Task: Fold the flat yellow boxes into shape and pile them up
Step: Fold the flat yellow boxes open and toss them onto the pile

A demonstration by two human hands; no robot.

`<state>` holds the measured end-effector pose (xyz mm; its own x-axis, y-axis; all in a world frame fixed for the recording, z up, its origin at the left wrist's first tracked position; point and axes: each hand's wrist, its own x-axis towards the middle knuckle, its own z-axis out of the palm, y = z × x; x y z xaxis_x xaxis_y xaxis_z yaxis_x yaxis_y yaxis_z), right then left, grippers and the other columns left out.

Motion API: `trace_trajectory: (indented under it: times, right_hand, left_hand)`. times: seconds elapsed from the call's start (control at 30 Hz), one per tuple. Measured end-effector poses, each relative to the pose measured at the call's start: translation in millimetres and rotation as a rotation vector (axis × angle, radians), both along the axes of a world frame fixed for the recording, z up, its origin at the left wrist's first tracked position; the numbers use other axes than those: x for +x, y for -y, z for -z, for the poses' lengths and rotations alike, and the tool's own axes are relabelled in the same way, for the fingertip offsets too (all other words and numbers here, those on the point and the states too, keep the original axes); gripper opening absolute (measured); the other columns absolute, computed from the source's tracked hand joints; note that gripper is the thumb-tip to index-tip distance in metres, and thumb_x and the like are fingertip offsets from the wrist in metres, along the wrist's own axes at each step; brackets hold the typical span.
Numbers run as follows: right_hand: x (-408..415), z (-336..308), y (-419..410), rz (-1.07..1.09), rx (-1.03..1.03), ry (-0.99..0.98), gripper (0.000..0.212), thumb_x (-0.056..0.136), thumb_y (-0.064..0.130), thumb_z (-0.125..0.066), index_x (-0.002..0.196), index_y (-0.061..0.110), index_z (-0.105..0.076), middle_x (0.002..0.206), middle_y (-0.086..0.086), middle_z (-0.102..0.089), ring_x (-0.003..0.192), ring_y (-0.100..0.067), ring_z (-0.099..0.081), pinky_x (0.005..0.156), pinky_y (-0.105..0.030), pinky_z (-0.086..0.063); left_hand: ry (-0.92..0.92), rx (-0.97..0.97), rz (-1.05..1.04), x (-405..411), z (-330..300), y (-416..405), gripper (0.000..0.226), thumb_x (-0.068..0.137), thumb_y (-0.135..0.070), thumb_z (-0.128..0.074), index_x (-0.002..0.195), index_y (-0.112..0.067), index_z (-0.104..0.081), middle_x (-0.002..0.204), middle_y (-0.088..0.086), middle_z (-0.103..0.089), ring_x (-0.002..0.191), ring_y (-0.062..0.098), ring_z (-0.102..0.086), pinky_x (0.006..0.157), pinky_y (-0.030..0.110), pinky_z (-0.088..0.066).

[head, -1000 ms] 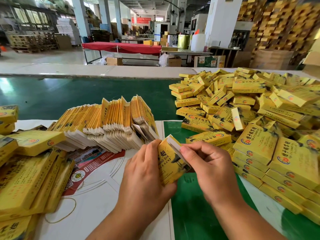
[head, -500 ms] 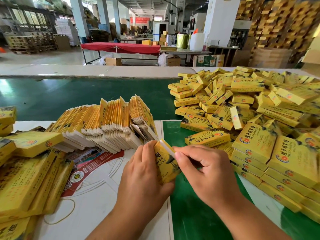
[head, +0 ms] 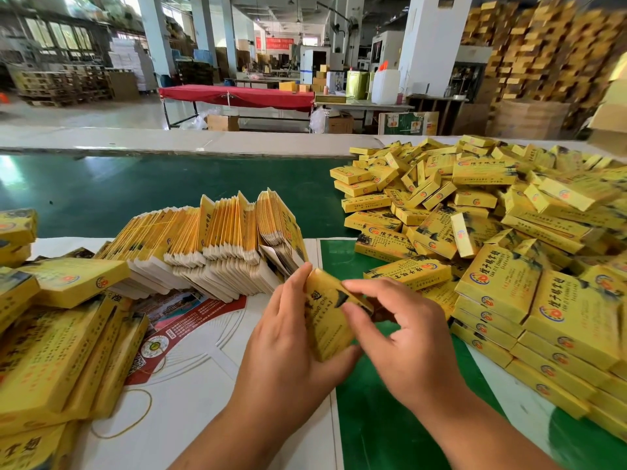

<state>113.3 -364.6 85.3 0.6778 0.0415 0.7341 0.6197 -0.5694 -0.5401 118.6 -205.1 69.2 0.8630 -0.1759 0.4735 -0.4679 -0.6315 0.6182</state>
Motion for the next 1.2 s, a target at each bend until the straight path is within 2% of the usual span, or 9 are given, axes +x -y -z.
trace_trajectory:
  times: [0.13, 0.27, 0.47, 0.6, 0.73, 0.83, 0.9, 1.0, 1.2]
  right_hand:
    - [2.9, -3.3, 12.1, 0.062, 0.004, 0.054, 0.016, 0.086, 0.012, -0.068, 0.101, 0.009, -0.072, 0.091, 0.002, -0.071, 0.084, -0.007, -0.067, 0.071, -0.017, -0.054]
    - [5.3, -4.8, 14.5, 0.028, -0.110, -0.010, 0.014, 0.086, 0.012, -0.067, 0.098, 0.009, -0.074, 0.092, 0.001, -0.071, 0.089, -0.006, -0.066, 0.076, -0.020, -0.054]
    - [2.1, -4.0, 15.3, -0.007, -0.132, -0.032, 0.013, 0.087, 0.014, -0.066, 0.097, 0.012, -0.074, 0.089, 0.004, -0.071, 0.086, -0.007, -0.066, 0.072, -0.028, -0.055]
    - [-3.1, -6.1, 14.0, 0.032, -0.081, -0.178, 0.024, 0.088, 0.023, -0.065, 0.112, 0.019, -0.067, 0.096, 0.008, -0.069, 0.091, -0.007, -0.065, 0.073, -0.032, -0.056]
    - [-7.6, -20.3, 15.9, 0.039, 0.065, -0.305, 0.038, 0.088, 0.027, -0.068, 0.124, 0.025, -0.058, 0.094, 0.014, -0.066, 0.085, -0.004, -0.064, 0.068, -0.019, -0.055]
    - [-15.3, -32.0, 20.6, 0.042, 0.044, -0.370, 0.018, 0.089, 0.029, -0.066, 0.106, 0.022, -0.067, 0.082, 0.016, -0.065, 0.079, -0.004, -0.062, 0.060, -0.015, -0.049]
    - [-27.0, -34.9, 28.0, 0.058, 0.004, -0.372, 0.009, 0.089, 0.025, -0.065, 0.090, 0.019, -0.070, 0.068, 0.013, -0.059, 0.065, -0.006, -0.055, 0.052, -0.016, -0.041]
    - [-51.8, -39.2, 49.9, 0.092, 0.022, -0.414, 0.010, 0.088, 0.024, -0.066, 0.084, 0.017, -0.072, 0.061, 0.014, -0.055, 0.056, -0.002, -0.047, 0.050, -0.015, -0.034]
    - [-96.0, -93.4, 124.5, 0.251, 0.209, -0.358, 0.020, 0.076, 0.044, -0.069, 0.096, 0.041, -0.072, 0.070, 0.015, -0.068, 0.060, 0.003, -0.058, 0.054, -0.018, -0.048]
  left_hand:
    - [-0.036, -0.003, 0.019, 5.1, -0.4, -3.4, 0.054, 0.079, -0.059, -0.062, 0.126, -0.039, -0.045, 0.105, -0.036, -0.044, 0.106, -0.020, -0.040, 0.081, -0.005, -0.033]
    - [-0.107, 0.050, 0.037, 11.9, 1.6, -6.0, 0.025, 0.086, -0.048, -0.061, 0.109, -0.048, -0.050, 0.095, -0.034, -0.054, 0.097, -0.016, -0.049, 0.070, 0.001, -0.039]
    - [-0.324, 0.023, 0.101, 16.4, 6.8, -4.3, 0.026, 0.093, -0.035, -0.059, 0.118, -0.038, -0.055, 0.100, -0.024, -0.059, 0.085, 0.000, -0.060, 0.065, 0.006, -0.044]
    - [-0.323, -0.051, 0.148, 16.7, 4.4, -9.7, 0.019, 0.092, -0.027, -0.063, 0.104, -0.040, -0.059, 0.095, -0.023, -0.065, 0.085, -0.003, -0.061, 0.066, 0.009, -0.049]
    - [-0.381, -0.211, 0.256, 17.6, 1.9, -15.4, 0.018, 0.088, -0.025, -0.065, 0.103, -0.034, -0.064, 0.095, -0.014, -0.073, 0.087, 0.010, -0.070, 0.074, 0.030, -0.059]
    - [-0.446, -0.286, 0.347, 17.8, 1.8, -15.8, 0.027, 0.075, -0.035, -0.067, 0.100, -0.026, -0.068, 0.095, -0.005, -0.075, 0.082, 0.017, -0.073, 0.070, 0.033, -0.061]
    - [-0.470, -0.283, 0.406, 18.0, 2.6, -15.1, 0.027, 0.070, -0.034, -0.069, 0.095, -0.024, -0.070, 0.092, 0.001, -0.076, 0.079, 0.021, -0.073, 0.066, 0.032, -0.061]
    - [-0.463, -0.302, 0.449, 18.7, 4.6, -12.8, 0.023, 0.068, -0.032, -0.071, 0.090, -0.026, -0.074, 0.088, 0.005, -0.076, 0.077, 0.016, -0.073, 0.064, 0.021, -0.058]
    - [-0.403, -0.331, 0.440, 17.2, 2.8, -9.1, 0.024, 0.067, -0.032, -0.069, 0.090, -0.035, -0.073, 0.076, 0.006, -0.075, 0.063, 0.013, -0.071, 0.054, 0.012, -0.051]
